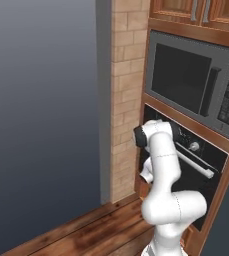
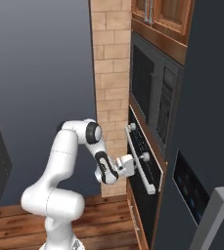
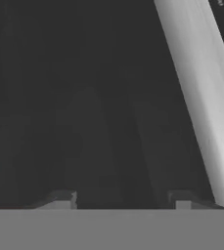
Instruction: Take the baked cake out of the oven and place it on the plate for cooling. Then close the oven door.
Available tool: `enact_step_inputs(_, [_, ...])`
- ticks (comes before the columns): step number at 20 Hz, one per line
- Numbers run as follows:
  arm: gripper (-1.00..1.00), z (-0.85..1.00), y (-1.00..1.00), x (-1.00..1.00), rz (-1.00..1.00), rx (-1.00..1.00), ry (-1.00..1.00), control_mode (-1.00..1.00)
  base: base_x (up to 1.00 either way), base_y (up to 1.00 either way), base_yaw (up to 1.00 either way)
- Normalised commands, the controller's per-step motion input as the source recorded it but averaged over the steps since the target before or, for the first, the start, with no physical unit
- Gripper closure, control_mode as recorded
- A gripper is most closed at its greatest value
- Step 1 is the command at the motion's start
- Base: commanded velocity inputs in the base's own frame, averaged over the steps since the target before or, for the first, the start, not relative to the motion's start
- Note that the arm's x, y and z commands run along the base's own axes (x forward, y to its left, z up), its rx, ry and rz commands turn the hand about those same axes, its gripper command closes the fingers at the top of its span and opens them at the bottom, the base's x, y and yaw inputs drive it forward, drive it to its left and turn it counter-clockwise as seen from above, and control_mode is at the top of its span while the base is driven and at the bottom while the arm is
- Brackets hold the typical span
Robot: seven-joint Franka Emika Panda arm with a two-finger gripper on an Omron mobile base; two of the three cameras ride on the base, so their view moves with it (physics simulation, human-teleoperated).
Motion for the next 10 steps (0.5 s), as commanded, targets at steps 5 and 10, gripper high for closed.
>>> enact_step_inputs(5, [-1.00,0.09,-0.74,0.10,0.08,0.13,0.08,-1.00,0.00,0.00,0.00])
enact_step_inputs(10, [-1.00,0.03,-0.36,0.12,0.02,0.09,0.13,-1.00,0.00,0.00,0.00])
